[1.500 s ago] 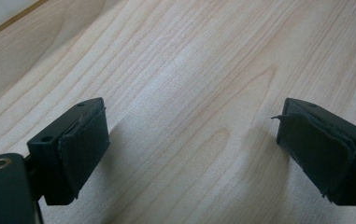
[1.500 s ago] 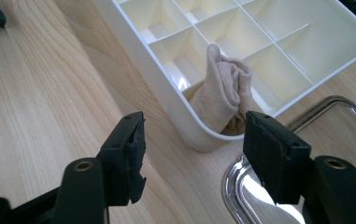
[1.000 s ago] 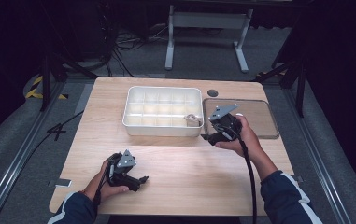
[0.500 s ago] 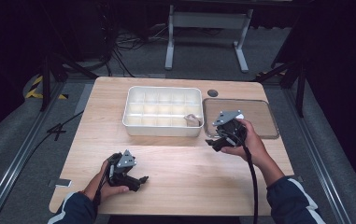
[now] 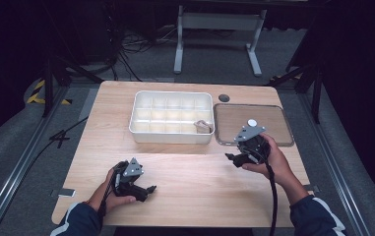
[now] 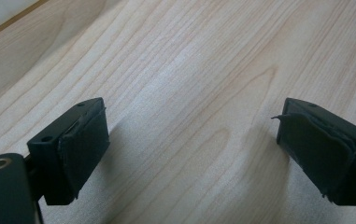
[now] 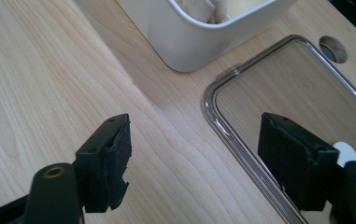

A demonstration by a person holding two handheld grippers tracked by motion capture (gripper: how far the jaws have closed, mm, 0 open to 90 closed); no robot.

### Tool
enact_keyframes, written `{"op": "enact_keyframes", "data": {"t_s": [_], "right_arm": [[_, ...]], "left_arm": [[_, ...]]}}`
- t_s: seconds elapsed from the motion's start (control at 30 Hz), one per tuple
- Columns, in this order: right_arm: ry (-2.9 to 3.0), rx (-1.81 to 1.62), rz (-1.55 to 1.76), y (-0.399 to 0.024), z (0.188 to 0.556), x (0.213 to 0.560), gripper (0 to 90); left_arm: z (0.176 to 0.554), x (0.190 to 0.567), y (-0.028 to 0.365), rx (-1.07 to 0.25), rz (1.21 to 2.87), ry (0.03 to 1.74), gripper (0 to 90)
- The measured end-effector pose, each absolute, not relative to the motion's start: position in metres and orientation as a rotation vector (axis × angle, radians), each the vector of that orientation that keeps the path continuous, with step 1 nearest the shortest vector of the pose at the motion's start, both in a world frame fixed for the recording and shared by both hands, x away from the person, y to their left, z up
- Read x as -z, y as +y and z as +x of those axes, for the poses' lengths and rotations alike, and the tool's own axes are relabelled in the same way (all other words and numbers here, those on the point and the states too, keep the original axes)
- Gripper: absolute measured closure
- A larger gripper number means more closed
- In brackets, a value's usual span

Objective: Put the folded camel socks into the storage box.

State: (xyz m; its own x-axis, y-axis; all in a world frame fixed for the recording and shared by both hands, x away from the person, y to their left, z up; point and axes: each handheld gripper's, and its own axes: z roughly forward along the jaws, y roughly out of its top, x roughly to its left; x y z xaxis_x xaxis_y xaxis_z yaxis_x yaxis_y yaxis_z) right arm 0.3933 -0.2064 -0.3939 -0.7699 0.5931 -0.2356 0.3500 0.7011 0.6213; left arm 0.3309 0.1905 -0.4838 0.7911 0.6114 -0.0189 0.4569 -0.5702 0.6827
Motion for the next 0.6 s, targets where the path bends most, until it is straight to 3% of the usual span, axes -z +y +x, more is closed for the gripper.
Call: {"op": "enact_keyframes", "data": {"t_s": [0.6], "right_arm": [[2.488,-0.763,0.720,-0.228,0.368,0.416,26.3]], "left_arm": [[0.331,0.484,0.190,-0.285,2.278,0.786,9.2]]}}
